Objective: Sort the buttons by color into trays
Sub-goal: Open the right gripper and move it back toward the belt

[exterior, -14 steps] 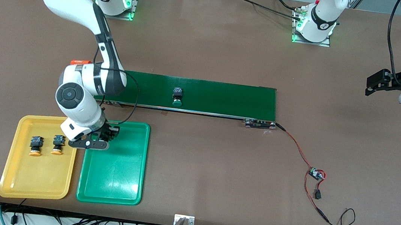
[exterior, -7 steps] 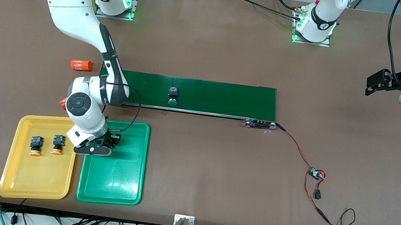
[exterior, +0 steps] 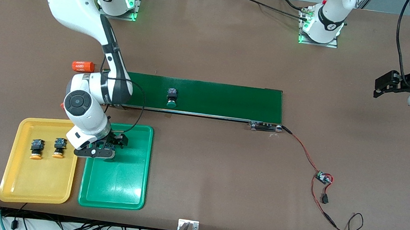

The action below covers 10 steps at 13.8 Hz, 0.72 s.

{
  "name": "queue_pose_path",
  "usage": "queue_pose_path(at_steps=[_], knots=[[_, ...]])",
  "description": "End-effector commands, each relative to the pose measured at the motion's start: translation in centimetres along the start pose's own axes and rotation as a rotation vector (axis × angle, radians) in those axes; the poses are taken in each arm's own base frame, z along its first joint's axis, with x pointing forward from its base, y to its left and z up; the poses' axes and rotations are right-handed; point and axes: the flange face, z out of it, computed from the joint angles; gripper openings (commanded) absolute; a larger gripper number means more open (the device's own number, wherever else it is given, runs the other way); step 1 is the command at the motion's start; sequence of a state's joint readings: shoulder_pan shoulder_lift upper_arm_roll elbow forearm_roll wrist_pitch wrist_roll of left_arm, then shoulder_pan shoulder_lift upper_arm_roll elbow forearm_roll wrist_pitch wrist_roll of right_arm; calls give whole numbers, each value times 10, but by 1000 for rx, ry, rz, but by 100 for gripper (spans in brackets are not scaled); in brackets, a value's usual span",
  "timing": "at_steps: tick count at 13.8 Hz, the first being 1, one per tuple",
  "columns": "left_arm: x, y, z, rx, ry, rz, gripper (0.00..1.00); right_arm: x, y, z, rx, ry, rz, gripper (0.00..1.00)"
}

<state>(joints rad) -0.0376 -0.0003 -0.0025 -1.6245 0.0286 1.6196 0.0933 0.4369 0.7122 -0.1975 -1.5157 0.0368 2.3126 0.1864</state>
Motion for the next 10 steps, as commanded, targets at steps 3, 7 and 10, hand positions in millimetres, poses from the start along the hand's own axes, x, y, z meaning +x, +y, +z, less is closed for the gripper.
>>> queue_pose_path(at_steps=[3,7,10], knots=[[1,-4,-6,23,-7,14,100,-50,-43,-66,-6,-194,-12,100],[1,-4,-6,24,-7,14,100,-87,-82,-91,-4,-260,8,100],[1,-3,-6,23,-7,16,100,-109,-100,-92,-4,-272,26,100]])
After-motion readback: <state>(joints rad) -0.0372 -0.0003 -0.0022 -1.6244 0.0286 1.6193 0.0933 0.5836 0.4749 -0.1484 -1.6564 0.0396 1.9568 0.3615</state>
